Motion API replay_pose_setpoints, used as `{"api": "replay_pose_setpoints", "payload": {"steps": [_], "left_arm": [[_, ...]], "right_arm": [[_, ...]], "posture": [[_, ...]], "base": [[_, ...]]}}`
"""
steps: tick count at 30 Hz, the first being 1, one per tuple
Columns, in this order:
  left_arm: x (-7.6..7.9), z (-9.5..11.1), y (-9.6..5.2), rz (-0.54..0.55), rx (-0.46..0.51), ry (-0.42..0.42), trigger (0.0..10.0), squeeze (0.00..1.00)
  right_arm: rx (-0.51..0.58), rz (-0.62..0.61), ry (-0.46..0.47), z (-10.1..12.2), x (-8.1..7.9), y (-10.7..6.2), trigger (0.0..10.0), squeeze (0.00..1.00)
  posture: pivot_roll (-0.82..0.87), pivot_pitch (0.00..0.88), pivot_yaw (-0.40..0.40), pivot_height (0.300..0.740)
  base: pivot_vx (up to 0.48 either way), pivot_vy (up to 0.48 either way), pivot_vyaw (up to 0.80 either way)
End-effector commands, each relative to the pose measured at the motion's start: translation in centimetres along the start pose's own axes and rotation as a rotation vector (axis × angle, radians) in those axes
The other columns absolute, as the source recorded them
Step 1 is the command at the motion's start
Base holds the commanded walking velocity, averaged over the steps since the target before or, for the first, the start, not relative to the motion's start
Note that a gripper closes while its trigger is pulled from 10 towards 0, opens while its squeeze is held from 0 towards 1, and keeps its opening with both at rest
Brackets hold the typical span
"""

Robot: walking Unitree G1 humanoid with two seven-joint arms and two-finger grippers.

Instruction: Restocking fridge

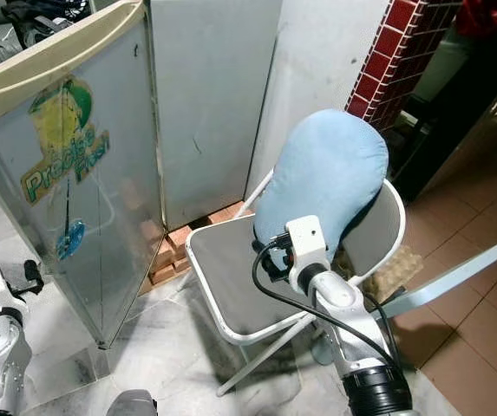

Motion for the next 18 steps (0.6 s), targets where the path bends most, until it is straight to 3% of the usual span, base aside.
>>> {"api": "replay_pose_setpoints", "payload": {"steps": [1,18], "left_arm": [[1.0,-0.1,-0.4,-0.035,-0.008,-0.001,10.0,0.0],[2.1,-1.5,-1.4,-0.085,-0.07,0.002,10.0,0.0]], "right_arm": [[0.007,-0.03,-0.001,0.2,0.8,0.0,10.0,0.0],[0.005,-0.028,-0.004,0.3,0.8,0.6,10.0,0.0]], "posture": [[0.11,0.0,-0.11,0.716],[0.12,0.0,-0.115,0.716]], "base": [[0.0,0.0,0.0],[0.0,0.48,0.0]]}}
Point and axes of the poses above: a point about 5 cm out from each wrist's last joint towards the gripper, its own y axis pointing out of the wrist towards the gripper, its own z axis along the axis of the wrist's last joint, x = y × z, the point moved 2 cm from there along y, pointing out of the wrist towards the gripper, and after that the axes turned 2 degrees about -y, right-handed, at the moved point
